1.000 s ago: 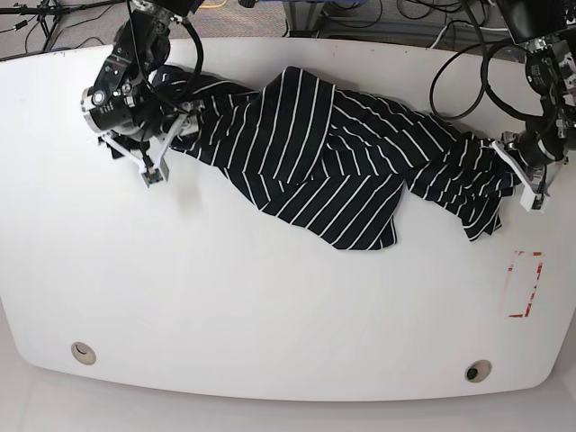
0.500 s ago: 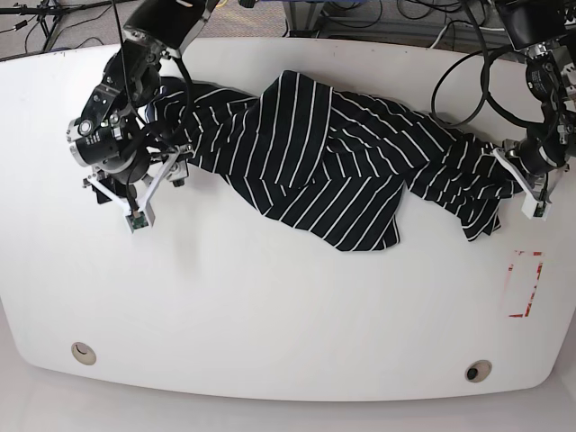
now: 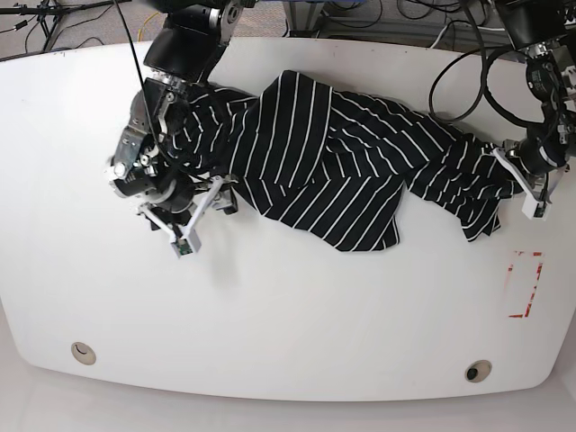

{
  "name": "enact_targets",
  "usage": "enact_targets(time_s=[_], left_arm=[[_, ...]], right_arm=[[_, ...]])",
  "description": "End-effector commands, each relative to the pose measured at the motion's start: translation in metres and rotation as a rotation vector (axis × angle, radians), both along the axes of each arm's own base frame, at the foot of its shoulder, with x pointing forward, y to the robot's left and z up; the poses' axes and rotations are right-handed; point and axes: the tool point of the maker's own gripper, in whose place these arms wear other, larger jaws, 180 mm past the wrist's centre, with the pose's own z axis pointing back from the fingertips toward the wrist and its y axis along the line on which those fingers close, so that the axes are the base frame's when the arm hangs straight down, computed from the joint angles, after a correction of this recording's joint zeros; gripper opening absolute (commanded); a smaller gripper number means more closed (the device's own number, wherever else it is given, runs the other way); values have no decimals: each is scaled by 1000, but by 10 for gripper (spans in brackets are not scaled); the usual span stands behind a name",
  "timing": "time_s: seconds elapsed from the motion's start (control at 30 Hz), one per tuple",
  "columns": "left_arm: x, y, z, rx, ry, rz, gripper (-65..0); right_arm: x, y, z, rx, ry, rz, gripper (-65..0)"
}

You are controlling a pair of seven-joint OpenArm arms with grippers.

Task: Fold the T-shirt properly
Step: 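Move the right gripper onto the shirt edge and grasp it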

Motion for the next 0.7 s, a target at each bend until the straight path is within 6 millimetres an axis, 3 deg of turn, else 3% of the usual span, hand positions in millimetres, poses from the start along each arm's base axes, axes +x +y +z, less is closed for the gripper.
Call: enact_targets(time_s=[0.0, 0.2, 0.37, 0.67], left_arm=[[8, 5, 13, 13, -44, 0, -650], [8, 5, 13, 14, -45, 0, -650], [8, 5, 13, 14, -45, 0, -650], [8, 5, 12, 13, -42, 1, -650]], right_arm=[[19, 17, 7, 60, -70, 29, -162], [25, 47, -13, 147, -66, 76, -162], [18, 55, -32, 176, -8, 84, -162], [10, 74, -49, 233, 25, 96, -162]])
